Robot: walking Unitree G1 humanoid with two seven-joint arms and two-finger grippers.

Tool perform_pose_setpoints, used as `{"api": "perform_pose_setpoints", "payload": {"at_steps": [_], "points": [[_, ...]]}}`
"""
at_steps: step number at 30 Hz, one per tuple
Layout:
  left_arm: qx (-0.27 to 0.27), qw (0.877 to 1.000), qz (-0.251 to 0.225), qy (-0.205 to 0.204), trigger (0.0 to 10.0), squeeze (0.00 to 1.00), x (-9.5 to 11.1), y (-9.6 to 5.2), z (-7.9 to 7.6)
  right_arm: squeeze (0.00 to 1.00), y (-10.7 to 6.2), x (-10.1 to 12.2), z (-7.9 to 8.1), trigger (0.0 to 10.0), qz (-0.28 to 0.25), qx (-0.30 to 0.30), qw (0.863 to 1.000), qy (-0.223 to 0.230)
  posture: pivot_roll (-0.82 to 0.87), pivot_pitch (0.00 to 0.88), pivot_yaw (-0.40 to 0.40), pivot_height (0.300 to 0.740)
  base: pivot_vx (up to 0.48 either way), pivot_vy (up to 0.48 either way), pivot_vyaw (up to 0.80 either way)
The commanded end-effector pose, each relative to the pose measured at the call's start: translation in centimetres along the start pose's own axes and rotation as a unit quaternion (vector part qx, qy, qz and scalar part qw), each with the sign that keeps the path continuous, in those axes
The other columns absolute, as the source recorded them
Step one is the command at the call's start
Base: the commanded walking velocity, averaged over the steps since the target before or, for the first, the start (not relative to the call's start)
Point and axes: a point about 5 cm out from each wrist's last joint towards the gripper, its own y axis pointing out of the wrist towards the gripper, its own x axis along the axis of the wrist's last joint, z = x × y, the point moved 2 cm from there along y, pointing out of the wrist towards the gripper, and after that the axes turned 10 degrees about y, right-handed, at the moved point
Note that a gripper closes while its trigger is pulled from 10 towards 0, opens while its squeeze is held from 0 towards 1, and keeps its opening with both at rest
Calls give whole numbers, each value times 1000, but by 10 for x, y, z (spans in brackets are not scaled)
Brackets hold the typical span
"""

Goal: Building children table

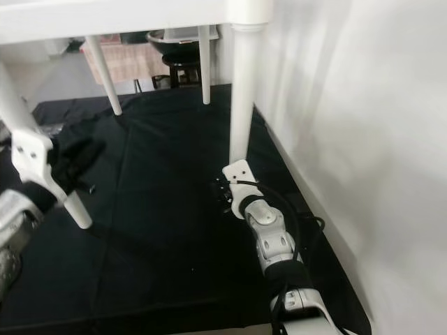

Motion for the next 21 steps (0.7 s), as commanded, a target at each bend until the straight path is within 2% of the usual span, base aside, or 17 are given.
{"api": "perform_pose_setpoints", "payload": {"at_steps": [1,2,5,8,10,15,18,19,20,21], "points": [[15,1000,14,-7,10000,1000,-7,-7,0,1000,-7,8,7,10000,-35,37,999,14,22,0,47,740,0,0,0],[23,999,33,-11,10000,1000,-19,-15,-2,1000,-19,4,3,10000,-42,45,998,21,18,0,47,740,0,0,0],[29,998,47,-14,10000,1000,-25,-21,-4,1000,-26,2,0,10000,-46,48,998,23,18,0,47,740,0,0,0],[63,991,114,-32,10000,1000,-62,-47,-18,1000,-61,-23,-12,10000,-25,25,998,43,-15,0,41,740,0,0,0],[75,987,139,-42,10000,1000,-76,-58,-26,1000,-74,-35,-18,10000,-8,1,999,48,-25,0,36,740,0,0,0],[77,983,156,-63,10000,1000,-84,-67,-40,1000,-91,-44,-27,10000,-1,-40,997,66,-27,0,27,740,0,0,0],[73,982,162,-67,10000,1000,-85,-68,-44,1000,-93,-44,-28,10000,-4,-44,996,73,-33,0,24,740,0,0,0],[68,981,165,-70,10000,1000,-86,-70,-48,965,-95,-43,-27,10000,-7,-43,996,78,-33,0,24,740,0,0,0],[62,980,172,-78,10000,0,-88,-72,-55,0,-94,-40,-24,10000,-13,-39,996,78,-43,0,26,740,0,0,0],[62,980,172,-78,10000,0,-88,-72,-55,0,-94,-40,-24,10000,-13,-39,996,78,-43,0,26,740,0,0,0]]}}
